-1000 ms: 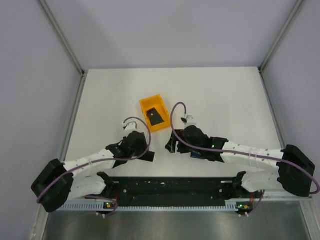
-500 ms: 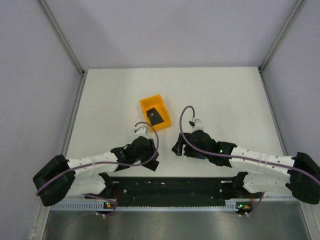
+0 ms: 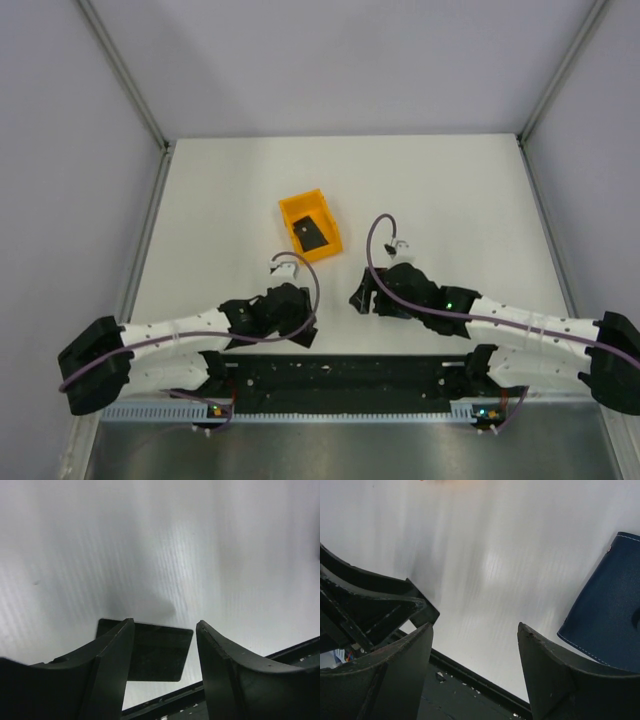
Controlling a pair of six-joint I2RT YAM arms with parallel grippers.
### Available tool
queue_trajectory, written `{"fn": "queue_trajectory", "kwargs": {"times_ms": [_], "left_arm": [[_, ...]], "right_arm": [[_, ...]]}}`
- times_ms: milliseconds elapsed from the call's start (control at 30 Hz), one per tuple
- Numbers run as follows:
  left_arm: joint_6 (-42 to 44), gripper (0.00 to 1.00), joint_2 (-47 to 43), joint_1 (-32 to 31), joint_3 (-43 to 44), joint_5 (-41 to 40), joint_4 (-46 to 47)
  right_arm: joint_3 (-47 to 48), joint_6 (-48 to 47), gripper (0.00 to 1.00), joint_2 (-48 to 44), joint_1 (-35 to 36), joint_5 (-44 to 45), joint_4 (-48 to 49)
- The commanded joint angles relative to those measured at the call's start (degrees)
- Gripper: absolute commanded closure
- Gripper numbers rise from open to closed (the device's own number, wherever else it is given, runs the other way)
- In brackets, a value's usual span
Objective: Put the credit cards into the card holder
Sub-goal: Move the credit card to the corner of the board.
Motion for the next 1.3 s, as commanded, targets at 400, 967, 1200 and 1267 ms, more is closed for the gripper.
{"fn": "queue_trajectory", "kwargs": {"times_ms": [400,967,1200,1267], "left_arm": [[-7.0,0.31,-6.2,-0.1,4.7,-16.9,-22.4],[-6.0,0.35,-0.6,-0.7,-0.6,-3.6,-8.9],[-6.1,0.38,-1.5,-2.0,-1.9,-2.2,-8.6],[-6.5,0.39,-2.0,-2.5,-2.5,-2.0,-8.6]], "right_arm": [[0.0,0.8,0.31,0.3,0.7,0.7,0.6],[-0.5,0.8,0.31,-0.4,0.7,0.9,0.7],[-0.6,0.5,0.31,-1.1,0.7,0.9,0.3],[-0.7,0.6,0.31,-1.3,0.7,0.9,0.2]]}}
